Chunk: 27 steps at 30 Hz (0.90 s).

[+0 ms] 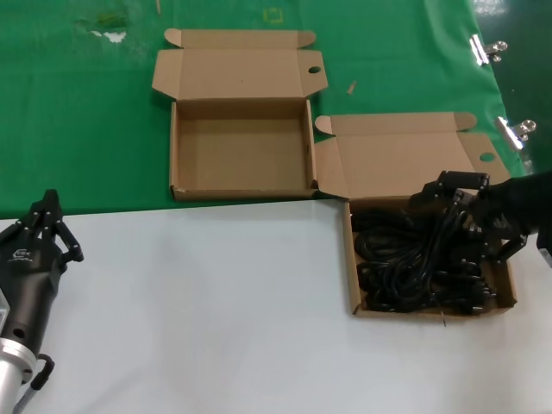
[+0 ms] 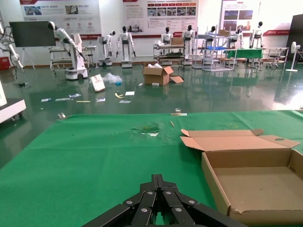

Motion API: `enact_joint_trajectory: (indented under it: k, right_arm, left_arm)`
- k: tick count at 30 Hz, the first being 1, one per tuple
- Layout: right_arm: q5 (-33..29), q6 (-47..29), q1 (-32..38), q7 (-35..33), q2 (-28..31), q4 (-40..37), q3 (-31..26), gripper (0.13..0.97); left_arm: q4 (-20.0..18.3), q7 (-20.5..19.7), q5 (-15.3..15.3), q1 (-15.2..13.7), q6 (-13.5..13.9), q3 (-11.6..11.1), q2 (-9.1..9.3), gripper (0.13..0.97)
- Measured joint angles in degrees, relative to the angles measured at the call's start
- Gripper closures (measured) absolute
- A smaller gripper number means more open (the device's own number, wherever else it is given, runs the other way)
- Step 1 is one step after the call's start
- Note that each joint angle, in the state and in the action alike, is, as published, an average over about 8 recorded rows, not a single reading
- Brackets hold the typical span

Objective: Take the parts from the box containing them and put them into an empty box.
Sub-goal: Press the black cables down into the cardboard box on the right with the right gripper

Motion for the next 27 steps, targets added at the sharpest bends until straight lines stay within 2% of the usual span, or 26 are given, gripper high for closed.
enact_joint_trajectory:
  k: [5, 13, 14, 22, 27]
  right_arm:
    - [-0.1, 0.2, 0.1, -1.0, -0.5, -1.5, 0.3, 0.283]
    - [-0.4, 0.6, 0.3, -2.9, -1.4, -4.4, 0.7, 0.458]
    - [-0.4, 0.7, 0.4, -3.2, -1.5, -4.8, 0.7, 0.458]
    - [-0.8, 1.0, 0.9, -5.4, -2.0, -8.5, 1.0, 0.675]
    - [-1.3, 1.3, 1.2, -6.8, -2.1, -10.8, 1.1, 0.756]
  left_arm:
    - [0.0, 0.0, 0.0, 0.0, 0.0, 0.0, 0.00, 0.957]
    - [0.0, 0.0, 0.0, 0.0, 0.0, 0.0, 0.00, 0.957]
    - [0.0, 0.0, 0.0, 0.0, 0.0, 0.0, 0.00, 0.957]
    - [0.0, 0.0, 0.0, 0.0, 0.0, 0.0, 0.00, 0.957]
    - [0.0, 0.0, 0.0, 0.0, 0.0, 0.0, 0.00, 0.957]
